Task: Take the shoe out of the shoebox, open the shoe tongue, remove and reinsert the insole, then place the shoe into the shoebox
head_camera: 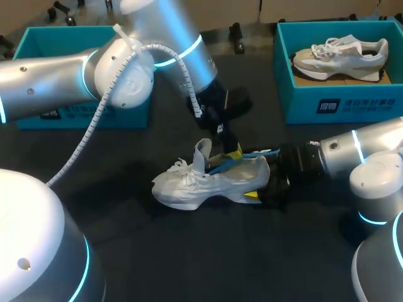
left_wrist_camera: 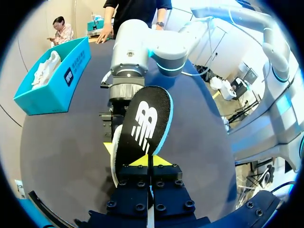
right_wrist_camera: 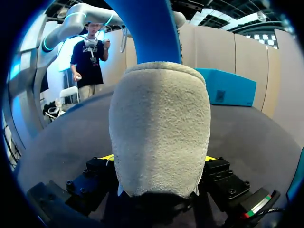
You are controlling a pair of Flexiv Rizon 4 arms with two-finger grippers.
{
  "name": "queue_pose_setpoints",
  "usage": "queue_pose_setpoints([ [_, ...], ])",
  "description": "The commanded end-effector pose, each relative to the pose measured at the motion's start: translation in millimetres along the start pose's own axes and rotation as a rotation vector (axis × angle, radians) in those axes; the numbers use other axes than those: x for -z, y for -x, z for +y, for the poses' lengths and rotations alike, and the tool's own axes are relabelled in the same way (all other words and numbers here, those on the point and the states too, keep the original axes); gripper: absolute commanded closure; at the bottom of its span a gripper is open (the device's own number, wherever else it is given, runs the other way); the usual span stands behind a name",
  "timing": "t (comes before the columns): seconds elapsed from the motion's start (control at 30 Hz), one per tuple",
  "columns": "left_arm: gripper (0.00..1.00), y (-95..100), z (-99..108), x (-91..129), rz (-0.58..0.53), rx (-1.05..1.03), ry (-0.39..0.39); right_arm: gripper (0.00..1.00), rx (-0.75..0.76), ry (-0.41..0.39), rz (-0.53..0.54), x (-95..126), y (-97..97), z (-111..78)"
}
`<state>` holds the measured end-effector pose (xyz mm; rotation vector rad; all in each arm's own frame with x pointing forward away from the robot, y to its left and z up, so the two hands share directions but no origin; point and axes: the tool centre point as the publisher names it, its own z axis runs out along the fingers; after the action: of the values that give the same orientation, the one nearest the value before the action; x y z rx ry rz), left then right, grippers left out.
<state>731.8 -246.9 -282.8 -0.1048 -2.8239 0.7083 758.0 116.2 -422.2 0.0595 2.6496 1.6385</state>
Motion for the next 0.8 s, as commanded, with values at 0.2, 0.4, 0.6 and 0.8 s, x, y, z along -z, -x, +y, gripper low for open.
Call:
queue_pose_setpoints([
  [0.2,1.0,4.0,4.6,-17.8,-0.016,-0.001,-0.05,1.0,-0.001,-0.005,-0.001,-2.2,-0.2,-0.9],
  [0.4,0.73,3.2,6.0,-19.4,-0.026,-0.016,-0.054,1.0,-0.001,-0.005,-0.001,-2.2,-0.2,-0.9],
  [0.6,0.25,-1.5,5.2,-18.1,-0.06,-0.055,-0.06,1.0,-0.001,-0.005,-0.001,-2.2,-0.2,-0.9],
  [0.8,0.03,-4.5,1.5,-23.4,-0.129,-0.1,-0.082,1.0,-0.001,-0.005,-0.001,-2.2,-0.2,-0.9],
])
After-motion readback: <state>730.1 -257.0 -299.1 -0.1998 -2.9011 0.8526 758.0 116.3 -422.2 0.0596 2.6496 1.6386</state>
